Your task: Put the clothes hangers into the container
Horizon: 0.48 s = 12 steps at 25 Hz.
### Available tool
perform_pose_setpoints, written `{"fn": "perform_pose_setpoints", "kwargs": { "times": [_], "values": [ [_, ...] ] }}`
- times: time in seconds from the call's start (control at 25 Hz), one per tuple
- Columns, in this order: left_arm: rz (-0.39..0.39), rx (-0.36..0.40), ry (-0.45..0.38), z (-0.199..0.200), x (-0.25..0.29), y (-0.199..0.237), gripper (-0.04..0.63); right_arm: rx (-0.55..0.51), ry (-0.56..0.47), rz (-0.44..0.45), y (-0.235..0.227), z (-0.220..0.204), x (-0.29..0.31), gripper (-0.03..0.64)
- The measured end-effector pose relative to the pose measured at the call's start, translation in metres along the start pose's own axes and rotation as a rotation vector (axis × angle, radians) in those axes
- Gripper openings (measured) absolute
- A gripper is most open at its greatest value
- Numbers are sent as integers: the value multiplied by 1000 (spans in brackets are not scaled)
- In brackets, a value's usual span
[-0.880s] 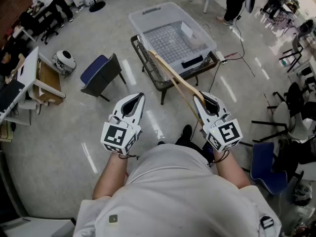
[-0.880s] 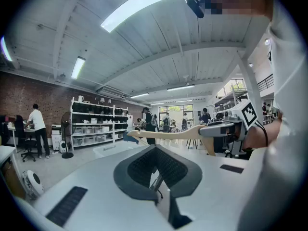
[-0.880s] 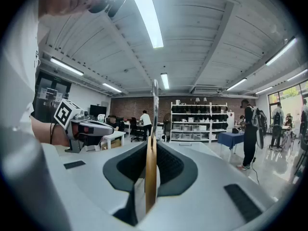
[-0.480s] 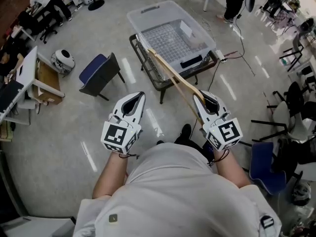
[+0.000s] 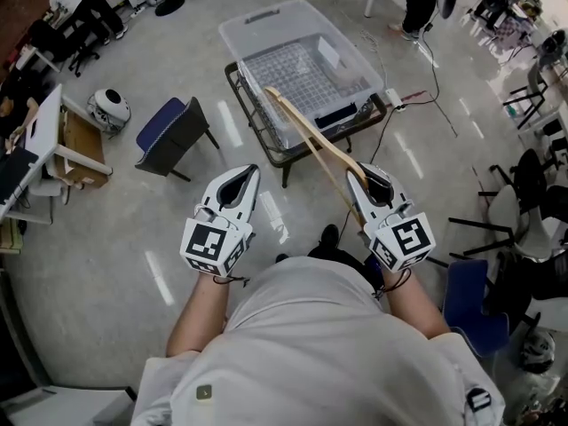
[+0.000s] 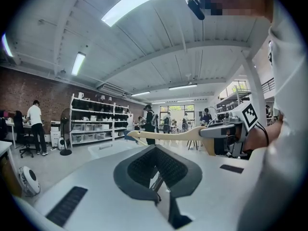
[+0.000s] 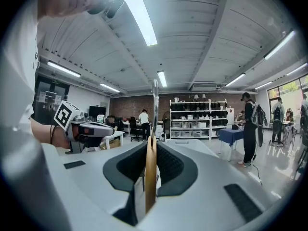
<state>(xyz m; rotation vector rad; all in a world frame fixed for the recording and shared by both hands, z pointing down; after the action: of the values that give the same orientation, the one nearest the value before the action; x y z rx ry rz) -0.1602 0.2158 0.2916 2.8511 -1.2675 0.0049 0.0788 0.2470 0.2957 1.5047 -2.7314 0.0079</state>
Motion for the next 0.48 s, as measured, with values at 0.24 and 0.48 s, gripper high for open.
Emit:
{"fn": "perform_pose_setpoints", "kwargs": {
  "times": [0.24,0.48],
  "values": [
    [3,-4,20,-4,46,-12,17,40,5,-4,-48,-6,1,66],
    [20,-13,29,-7,103,-29,17,45,23,18,-113,-8,4,66]
  ]
}}
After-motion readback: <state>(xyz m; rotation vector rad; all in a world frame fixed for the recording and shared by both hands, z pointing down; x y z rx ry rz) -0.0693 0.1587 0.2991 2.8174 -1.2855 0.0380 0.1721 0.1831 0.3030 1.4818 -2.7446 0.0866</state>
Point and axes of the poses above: the fingertips, and each gripper's own axes: x forward along the fingers, y to its left, z out of its top, the point moved 5 cm from there along -x, backward along the fingers, and after that the axes turned 6 degrees about -y, right-handed, at the moved point
